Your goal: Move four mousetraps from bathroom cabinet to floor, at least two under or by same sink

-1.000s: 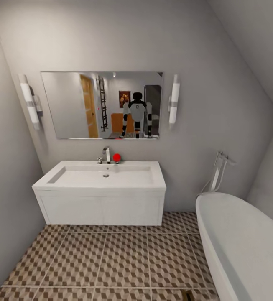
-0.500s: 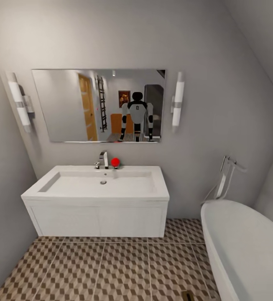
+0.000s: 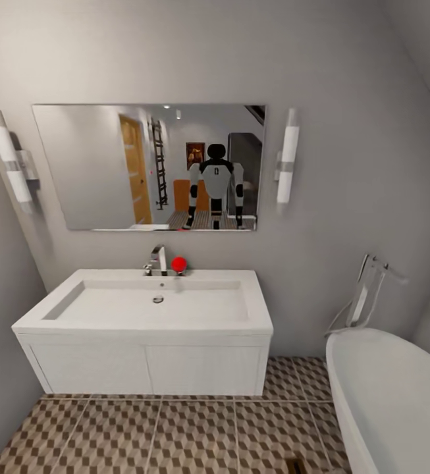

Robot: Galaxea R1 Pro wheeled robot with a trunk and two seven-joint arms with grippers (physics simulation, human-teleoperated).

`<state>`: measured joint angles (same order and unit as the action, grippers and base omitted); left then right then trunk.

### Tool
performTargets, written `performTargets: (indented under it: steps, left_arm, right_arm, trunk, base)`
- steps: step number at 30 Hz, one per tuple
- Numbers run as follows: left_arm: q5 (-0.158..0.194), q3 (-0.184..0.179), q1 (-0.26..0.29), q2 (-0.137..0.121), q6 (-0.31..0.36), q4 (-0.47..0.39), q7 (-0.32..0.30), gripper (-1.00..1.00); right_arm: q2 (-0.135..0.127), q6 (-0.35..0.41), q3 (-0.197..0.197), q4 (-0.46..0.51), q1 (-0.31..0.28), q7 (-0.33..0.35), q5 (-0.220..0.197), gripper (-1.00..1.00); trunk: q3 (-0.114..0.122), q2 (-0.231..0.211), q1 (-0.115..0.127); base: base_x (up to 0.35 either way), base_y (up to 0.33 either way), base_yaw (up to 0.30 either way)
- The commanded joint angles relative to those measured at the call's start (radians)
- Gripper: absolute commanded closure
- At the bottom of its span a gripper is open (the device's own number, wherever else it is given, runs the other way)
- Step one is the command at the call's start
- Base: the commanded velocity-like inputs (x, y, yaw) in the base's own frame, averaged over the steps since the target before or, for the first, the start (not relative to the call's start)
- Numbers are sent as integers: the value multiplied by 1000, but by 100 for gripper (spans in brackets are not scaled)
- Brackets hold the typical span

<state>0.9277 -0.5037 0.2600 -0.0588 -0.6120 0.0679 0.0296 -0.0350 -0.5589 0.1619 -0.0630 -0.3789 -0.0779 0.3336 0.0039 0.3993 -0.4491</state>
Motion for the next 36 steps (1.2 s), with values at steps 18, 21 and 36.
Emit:
performTargets:
  steps: [18, 21, 36]
  left_arm:
    - [-1, -8, 1, 3, -8, 3, 3, 100]
    - [-1, -9, 1, 2, -9, 3, 3, 100]
    - [-1, -9, 1, 4, -8, 3, 3, 100]
  right_arm:
    - [0, -6, 5, -4, -1, -7, 10, 100]
    - [0, -6, 5, -4, -1, -7, 10, 100]
    - [0, -6, 5, -4, -1, -7, 10, 100]
  trunk:
    - [0, 1, -1]
    - [1, 1, -1]
    - [1, 1, -1]
  base:
    - [263, 51, -2]
    - [19, 8, -124]
    - [1, 22, -13]
